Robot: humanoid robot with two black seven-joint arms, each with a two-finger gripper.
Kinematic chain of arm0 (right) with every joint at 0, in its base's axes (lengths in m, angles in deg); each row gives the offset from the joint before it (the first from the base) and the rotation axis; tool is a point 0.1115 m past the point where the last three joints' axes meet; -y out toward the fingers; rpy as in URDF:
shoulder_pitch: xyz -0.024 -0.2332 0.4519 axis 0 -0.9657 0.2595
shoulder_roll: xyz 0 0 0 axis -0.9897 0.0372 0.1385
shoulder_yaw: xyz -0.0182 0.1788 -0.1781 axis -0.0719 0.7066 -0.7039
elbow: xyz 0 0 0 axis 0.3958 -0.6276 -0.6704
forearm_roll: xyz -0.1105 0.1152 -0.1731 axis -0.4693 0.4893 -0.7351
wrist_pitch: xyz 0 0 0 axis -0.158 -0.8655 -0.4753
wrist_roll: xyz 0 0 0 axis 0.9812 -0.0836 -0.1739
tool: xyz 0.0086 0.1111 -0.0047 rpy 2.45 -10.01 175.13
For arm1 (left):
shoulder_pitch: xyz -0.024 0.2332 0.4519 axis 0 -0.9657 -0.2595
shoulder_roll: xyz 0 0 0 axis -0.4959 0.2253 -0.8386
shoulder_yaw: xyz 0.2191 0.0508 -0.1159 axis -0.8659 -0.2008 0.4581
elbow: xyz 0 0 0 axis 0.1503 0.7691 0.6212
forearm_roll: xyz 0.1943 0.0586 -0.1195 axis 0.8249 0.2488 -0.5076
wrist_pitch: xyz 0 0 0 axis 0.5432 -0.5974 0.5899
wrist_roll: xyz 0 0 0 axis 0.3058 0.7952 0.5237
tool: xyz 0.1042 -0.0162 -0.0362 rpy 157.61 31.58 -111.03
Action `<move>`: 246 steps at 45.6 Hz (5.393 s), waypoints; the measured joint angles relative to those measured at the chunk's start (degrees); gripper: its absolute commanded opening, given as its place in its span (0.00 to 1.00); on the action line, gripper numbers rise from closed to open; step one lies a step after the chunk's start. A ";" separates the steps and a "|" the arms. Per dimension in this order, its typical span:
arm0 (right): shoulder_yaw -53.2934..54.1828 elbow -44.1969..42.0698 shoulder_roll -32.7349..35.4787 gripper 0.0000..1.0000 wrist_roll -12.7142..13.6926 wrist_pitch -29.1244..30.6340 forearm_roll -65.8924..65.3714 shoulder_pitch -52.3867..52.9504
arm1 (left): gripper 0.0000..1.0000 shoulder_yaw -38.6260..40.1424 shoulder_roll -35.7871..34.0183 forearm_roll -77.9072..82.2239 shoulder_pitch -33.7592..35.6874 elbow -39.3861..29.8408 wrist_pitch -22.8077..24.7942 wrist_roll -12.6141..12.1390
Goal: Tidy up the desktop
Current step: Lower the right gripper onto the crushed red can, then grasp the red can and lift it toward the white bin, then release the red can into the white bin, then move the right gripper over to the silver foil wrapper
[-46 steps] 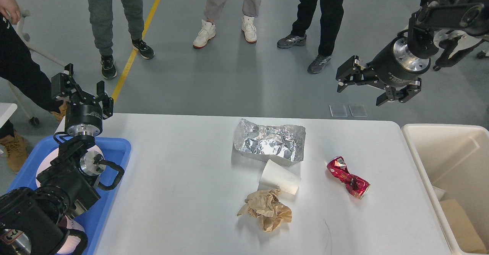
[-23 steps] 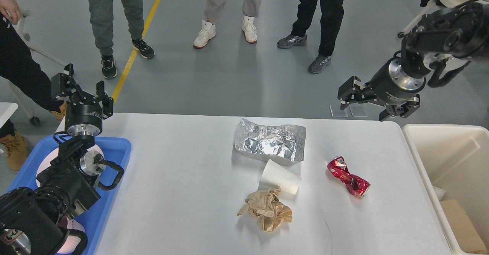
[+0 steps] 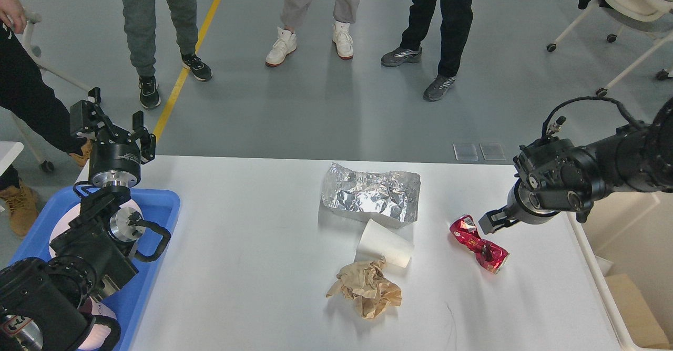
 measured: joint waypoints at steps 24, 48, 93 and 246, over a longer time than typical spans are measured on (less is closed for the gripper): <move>-0.08 -2.70 -2.40 0.94 -0.10 -13.34 -6.69 -10.18 | 0.96 0.00 0.00 0.00 0.00 0.00 0.00 0.00; -0.07 -11.90 -5.66 0.57 -0.18 -19.79 -6.73 -19.06 | 0.96 0.00 0.00 0.02 0.00 0.00 0.00 0.00; 7.06 -3.57 1.96 0.00 -1.19 -19.27 -6.13 -8.29 | 0.96 0.00 0.00 0.01 0.00 0.00 0.00 0.00; 1.34 6.99 1.97 1.00 -0.85 26.22 35.16 34.77 | 0.96 0.00 0.00 0.00 0.00 0.00 0.00 0.00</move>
